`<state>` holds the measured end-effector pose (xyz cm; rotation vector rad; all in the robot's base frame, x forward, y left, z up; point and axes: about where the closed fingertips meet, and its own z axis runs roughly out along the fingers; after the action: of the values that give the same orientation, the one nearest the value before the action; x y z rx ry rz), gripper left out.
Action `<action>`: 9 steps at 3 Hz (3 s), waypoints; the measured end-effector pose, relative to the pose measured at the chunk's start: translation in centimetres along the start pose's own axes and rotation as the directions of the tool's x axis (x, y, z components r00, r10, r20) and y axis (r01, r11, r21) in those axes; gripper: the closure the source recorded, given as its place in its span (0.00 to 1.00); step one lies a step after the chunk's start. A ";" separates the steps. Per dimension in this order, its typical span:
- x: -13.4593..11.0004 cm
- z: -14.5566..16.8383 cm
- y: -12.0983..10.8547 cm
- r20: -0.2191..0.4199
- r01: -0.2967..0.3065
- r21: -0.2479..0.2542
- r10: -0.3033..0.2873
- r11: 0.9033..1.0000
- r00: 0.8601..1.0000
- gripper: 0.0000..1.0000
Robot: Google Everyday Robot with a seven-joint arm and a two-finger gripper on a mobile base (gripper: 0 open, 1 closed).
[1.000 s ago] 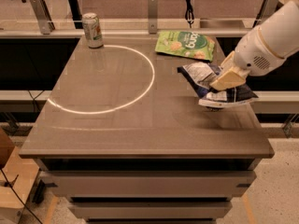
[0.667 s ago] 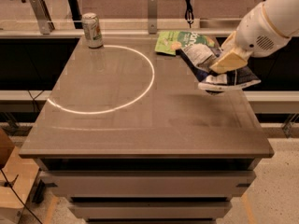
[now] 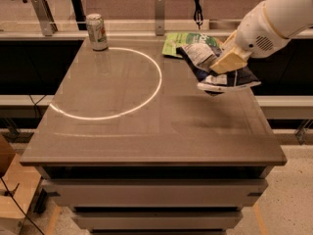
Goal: Move blue chip bag near 7up can
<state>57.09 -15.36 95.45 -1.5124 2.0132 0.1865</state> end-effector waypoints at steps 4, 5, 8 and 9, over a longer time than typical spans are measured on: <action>-14.4 11.6 -6.7 0.409 0.076 0.073 -0.100 0.994 0.907 1.00; -16.1 14.9 -8.2 0.447 0.061 0.081 -0.091 0.995 0.890 1.00; -19.2 23.6 -10.8 0.440 -0.018 0.083 -0.021 0.996 0.898 0.83; -20.8 25.1 -11.0 0.445 -0.042 0.073 0.005 0.996 0.895 0.59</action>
Offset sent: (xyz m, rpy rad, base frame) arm 0.1055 0.1277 0.0248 0.3273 -0.2182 0.1490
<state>80.10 9.40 89.13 -1.2574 1.6495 0.4176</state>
